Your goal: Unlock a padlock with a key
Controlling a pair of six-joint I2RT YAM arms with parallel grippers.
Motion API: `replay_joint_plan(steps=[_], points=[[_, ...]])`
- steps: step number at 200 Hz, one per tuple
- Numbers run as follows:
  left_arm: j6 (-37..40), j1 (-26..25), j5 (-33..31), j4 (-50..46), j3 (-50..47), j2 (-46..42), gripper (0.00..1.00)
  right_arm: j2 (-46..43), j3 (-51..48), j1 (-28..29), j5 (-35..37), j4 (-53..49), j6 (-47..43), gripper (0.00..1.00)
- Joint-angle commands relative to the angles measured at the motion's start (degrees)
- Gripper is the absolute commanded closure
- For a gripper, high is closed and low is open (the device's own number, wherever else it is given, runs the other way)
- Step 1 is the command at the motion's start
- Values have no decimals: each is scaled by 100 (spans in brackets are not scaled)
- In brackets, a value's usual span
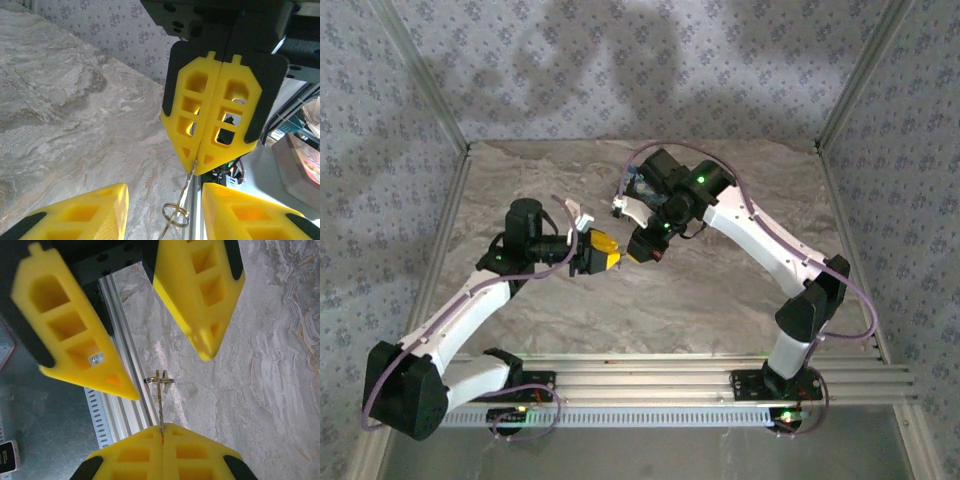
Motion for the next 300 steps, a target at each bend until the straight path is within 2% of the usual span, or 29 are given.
replay_joint_plan(steps=[1, 7, 22, 48, 78, 86, 99, 119, 136, 160, 182, 203, 234, 300], points=[[229, -64, 212, -149, 279, 62, 60, 36, 194, 47, -149, -129, -71, 100], [250, -73, 228, -180, 296, 82, 63, 37, 194, 43, -150, -129, -70, 100], [276, -73, 311, -256, 334, 135, 79, 29, 196, 42, -188, -102, -64, 100], [253, -90, 283, -403, 412, 221, 100, 13, 164, 30, -245, -27, -70, 100], [71, -90, 128, -357, 396, 198, 100, -128, -33, -91, -351, 323, 66, 100], [-50, -91, 66, -209, 350, 165, 100, -241, -194, -166, -379, 641, 264, 91], [-460, -89, -77, 261, 196, 78, 100, -534, -601, -339, -624, 1342, 672, 87], [-1073, -74, -804, 624, 7, -58, 100, -1090, -1379, -717, -694, 2727, 1680, 54], [-1740, 24, -1245, 1041, -183, -108, 100, -1626, -2203, -1110, -577, 4136, 2697, 45], [-2767, 116, -1361, 2057, -484, -75, 100, -2176, -3304, -1474, -161, 5858, 4097, 43], [-3424, 116, -1376, 2392, -450, 119, 100, -2332, -3726, -1399, 243, 6386, 4567, 41], [-3969, 112, -1364, 2743, -458, 241, 100, -2336, -4093, -1217, 321, 6923, 4939, 39], [-4200, 61, -1366, 2839, -396, 251, 100, -2172, -4165, -923, 437, 7235, 5026, 40], [-4334, -2, -1435, 2888, -361, 170, 100, -1777, -4095, -656, 225, 7675, 5341, 52]])
